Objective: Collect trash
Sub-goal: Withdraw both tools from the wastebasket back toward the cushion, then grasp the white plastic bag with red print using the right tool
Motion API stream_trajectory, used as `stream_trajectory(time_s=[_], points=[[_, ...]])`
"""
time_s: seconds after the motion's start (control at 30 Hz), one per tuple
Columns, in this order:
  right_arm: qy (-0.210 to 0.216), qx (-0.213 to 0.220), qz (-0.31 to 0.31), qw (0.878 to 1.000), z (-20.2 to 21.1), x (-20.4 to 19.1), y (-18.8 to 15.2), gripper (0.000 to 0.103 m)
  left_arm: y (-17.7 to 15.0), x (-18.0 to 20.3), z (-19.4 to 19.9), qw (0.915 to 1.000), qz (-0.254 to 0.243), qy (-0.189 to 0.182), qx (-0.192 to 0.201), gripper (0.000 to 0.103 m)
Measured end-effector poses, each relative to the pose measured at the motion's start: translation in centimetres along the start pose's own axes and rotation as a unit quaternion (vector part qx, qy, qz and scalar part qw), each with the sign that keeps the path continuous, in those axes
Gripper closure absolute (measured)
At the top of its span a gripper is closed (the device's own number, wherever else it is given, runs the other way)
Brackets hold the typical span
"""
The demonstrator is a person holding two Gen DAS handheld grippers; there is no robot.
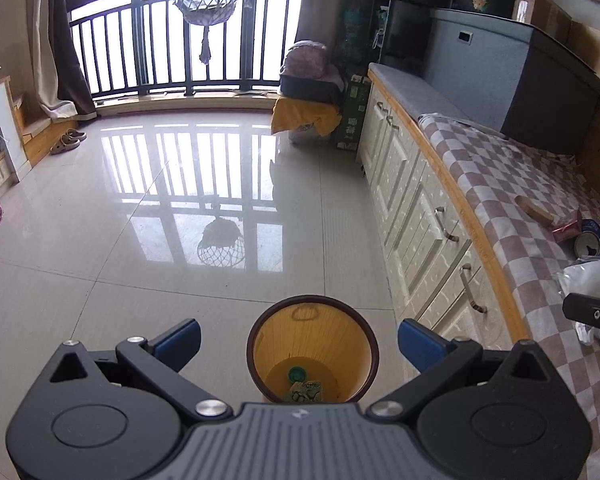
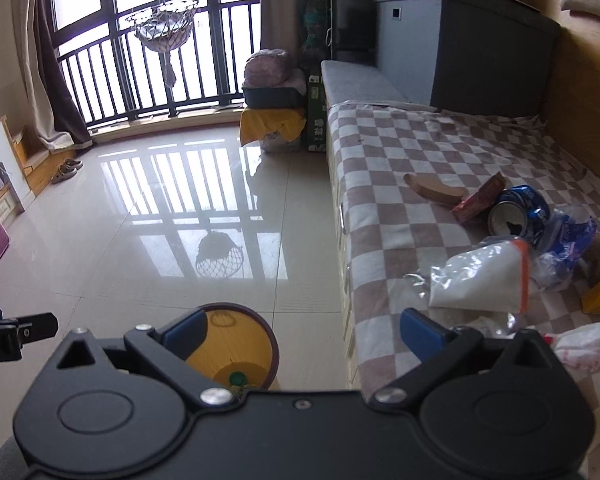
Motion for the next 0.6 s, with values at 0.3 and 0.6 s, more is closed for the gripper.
stream_trajectory(time_s=[0.3,0.6], points=[[-0.025,0.037,-0.025,0.999,3.8,5.2,0.1,0.0,0.9,4.8,2.0,0.9984,-0.036,-0.029,0.033,0.0],[-0.07,0.061,-0.037,0.995,6.2,11.8,-0.5,0.0,0.9,12.2,2.8,0.9915,-0.078,-0.087,0.057,0.0]])
Point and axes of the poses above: each gripper's, at about its wrist camera, not at the fingertips, and z roughly against the way its jaws point, x to its right, y to its top, the point moved 3 cm from there along -z, roughly the way its jaws point, and after that the axes turned 7 degrees about -z, right-handed, at the moved point
